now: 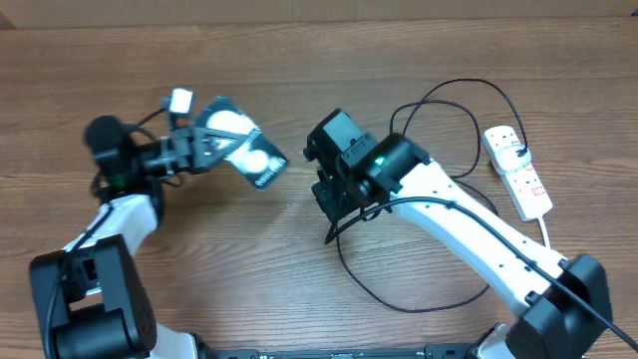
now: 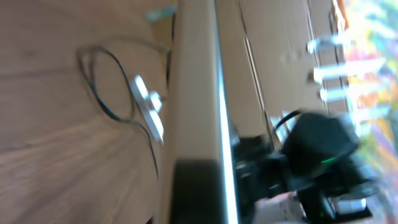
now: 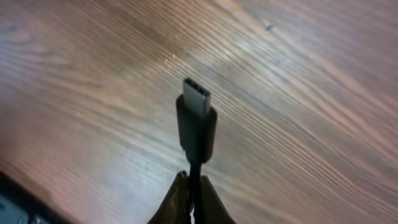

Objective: Plug charger to phone and switch on socket

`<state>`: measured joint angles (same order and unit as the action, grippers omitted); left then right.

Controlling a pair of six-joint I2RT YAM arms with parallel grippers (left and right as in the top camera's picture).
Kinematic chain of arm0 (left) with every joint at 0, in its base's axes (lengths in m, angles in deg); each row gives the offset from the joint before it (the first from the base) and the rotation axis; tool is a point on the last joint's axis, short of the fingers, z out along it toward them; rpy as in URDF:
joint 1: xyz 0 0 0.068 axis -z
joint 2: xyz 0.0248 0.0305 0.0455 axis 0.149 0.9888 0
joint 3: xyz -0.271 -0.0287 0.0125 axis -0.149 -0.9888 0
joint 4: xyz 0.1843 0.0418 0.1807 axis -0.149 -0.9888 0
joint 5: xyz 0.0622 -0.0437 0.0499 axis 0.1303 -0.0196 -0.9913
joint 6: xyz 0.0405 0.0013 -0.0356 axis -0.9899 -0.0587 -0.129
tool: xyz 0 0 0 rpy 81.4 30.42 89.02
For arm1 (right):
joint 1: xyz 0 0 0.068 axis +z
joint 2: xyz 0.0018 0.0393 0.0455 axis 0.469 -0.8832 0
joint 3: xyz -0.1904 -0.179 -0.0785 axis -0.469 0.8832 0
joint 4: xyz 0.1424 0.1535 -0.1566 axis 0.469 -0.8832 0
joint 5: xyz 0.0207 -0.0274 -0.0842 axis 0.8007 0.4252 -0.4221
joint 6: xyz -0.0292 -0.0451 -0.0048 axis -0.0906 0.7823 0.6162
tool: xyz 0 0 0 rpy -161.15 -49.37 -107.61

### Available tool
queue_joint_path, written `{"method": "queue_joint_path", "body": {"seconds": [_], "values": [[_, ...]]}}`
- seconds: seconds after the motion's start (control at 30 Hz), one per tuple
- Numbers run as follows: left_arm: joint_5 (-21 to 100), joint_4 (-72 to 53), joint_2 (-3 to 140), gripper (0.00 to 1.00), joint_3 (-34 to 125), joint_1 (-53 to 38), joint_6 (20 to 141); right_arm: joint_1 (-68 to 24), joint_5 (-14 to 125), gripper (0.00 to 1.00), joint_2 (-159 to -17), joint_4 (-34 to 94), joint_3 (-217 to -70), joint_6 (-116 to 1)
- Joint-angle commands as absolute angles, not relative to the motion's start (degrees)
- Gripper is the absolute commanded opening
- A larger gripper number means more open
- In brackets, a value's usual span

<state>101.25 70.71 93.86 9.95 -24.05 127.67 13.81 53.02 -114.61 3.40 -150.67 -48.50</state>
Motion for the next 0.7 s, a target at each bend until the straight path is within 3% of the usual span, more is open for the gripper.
{"method": "queue_joint_path", "body": {"seconds": [0.0,0.2,0.3,0.37,0.47,0.57,0.67], "values": [[102.5,70.9,94.0,0.04,11.4,-27.0,126.2,14.0,59.2,0.04,-116.5,7.1,-145.2,-50.0],[102.5,71.0,94.0,0.04,11.4,-28.4,126.2,14.0,64.8,0.04,-120.9,11.3,-142.4,-49.2],[102.5,71.0,94.0,0.04,11.4,-28.4,126.2,14.0,63.6,0.10,-123.4,12.9,-142.4,-49.5],[102.4,71.0,94.0,0.04,11.4,-28.4,126.2,14.0,62.1,0.22,-124.0,14.0,-142.4,-49.6],[102.5,71.0,94.0,0.04,11.4,-28.4,126.2,14.0,58.5,0.51,-124.0,16.2,-142.5,-51.0],[102.4,71.0,94.0,0.04,11.4,-28.8,126.2,14.1,52.8,0.59,-124.0,18.5,-142.5,-53.9],[102.5,71.0,94.0,0.04,11.4,-30.0,126.9,14.6,48.6,0.59,-124.0,20.4,-142.5,-54.4]]}}
